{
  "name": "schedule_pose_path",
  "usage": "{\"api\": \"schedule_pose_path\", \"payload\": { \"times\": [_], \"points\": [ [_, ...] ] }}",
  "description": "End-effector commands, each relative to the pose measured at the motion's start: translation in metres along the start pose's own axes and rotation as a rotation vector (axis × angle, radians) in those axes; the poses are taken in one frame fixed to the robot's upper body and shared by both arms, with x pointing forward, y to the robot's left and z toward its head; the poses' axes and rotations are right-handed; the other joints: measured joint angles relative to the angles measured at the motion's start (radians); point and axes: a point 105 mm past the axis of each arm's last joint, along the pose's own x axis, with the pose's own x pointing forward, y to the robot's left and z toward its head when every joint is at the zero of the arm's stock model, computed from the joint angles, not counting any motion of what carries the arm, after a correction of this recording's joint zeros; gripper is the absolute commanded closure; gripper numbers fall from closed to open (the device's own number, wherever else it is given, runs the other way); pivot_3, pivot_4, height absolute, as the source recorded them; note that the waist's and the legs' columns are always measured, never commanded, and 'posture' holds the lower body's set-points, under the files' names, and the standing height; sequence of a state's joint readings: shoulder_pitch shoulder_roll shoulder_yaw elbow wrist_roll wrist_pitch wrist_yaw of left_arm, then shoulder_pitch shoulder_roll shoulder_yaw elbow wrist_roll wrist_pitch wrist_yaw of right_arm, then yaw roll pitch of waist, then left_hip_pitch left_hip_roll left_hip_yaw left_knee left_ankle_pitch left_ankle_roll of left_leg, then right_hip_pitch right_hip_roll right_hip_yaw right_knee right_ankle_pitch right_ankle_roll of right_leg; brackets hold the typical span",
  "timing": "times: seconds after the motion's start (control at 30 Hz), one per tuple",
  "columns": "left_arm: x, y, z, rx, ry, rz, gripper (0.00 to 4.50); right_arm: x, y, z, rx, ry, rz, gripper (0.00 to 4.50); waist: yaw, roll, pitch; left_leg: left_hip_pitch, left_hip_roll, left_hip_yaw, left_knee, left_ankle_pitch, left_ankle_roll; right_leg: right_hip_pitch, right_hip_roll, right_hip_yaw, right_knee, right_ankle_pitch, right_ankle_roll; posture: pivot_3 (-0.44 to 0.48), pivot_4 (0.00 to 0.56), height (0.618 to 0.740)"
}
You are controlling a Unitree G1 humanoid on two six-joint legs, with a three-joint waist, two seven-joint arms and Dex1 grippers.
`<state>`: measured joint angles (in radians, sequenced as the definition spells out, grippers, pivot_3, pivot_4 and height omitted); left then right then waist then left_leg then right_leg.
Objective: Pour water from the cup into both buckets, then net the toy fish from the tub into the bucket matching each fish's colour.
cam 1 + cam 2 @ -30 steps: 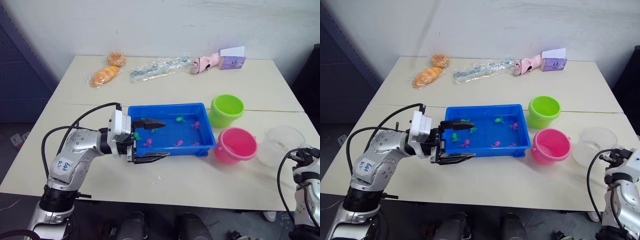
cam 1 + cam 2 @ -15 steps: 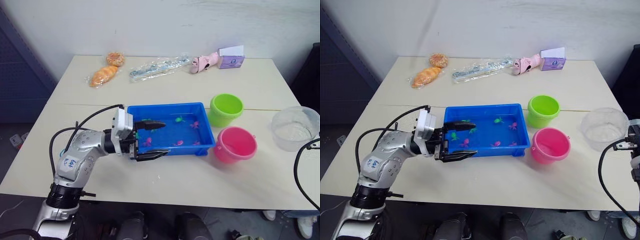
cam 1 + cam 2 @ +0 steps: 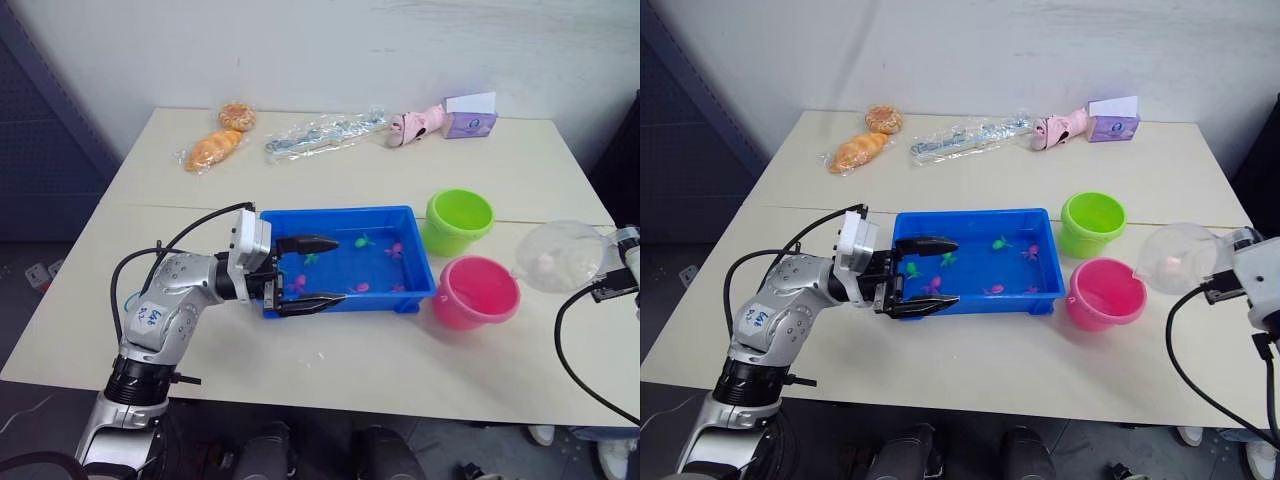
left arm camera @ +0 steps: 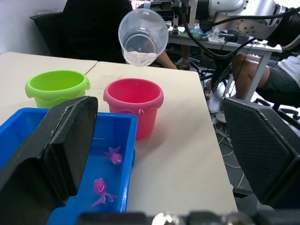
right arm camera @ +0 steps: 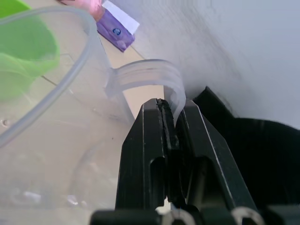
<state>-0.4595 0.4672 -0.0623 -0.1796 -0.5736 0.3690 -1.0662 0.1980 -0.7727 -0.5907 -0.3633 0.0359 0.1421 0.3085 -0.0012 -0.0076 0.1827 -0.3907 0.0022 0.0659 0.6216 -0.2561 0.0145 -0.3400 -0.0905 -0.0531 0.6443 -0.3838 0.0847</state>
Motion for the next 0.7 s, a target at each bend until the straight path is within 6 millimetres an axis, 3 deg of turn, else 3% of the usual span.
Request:
{"api": "schedule_pose_path", "payload": {
  "times": [0.03, 0.47, 0.7],
  "points": [
    [0.001, 0.000, 0.001, 0.053, 0.009, -0.004, 0.00, 0.001, -0.004, 0.017, -0.178, -0.088, 0.007, 4.43, 0.001, 0.000, 0.000, 0.000, 0.000, 0.000, 0.000, 0.000, 0.000, 0.000, 0.000, 0.000, 0.000, 0.000, 0.000, 0.000, 0.150, 0.740],
    [0.000, 0.003, 0.000, 0.079, 0.016, 0.009, 0.00, 0.004, 0.003, 0.013, -0.280, -0.122, -0.029, 4.43, 0.000, 0.000, 0.000, 0.000, 0.000, 0.000, 0.000, 0.000, 0.000, 0.000, 0.000, 0.000, 0.000, 0.000, 0.000, 0.000, 0.150, 0.740],
    [0.001, 0.003, -0.001, 0.086, 0.016, 0.011, 0.00, 0.006, 0.004, 0.023, -0.358, -0.190, -0.067, 4.43, 0.000, 0.000, 0.000, 0.000, 0.000, 0.000, 0.000, 0.001, -0.001, 0.000, 0.000, 0.000, 0.000, 0.000, 0.000, 0.000, 0.150, 0.740]
  ]
}}
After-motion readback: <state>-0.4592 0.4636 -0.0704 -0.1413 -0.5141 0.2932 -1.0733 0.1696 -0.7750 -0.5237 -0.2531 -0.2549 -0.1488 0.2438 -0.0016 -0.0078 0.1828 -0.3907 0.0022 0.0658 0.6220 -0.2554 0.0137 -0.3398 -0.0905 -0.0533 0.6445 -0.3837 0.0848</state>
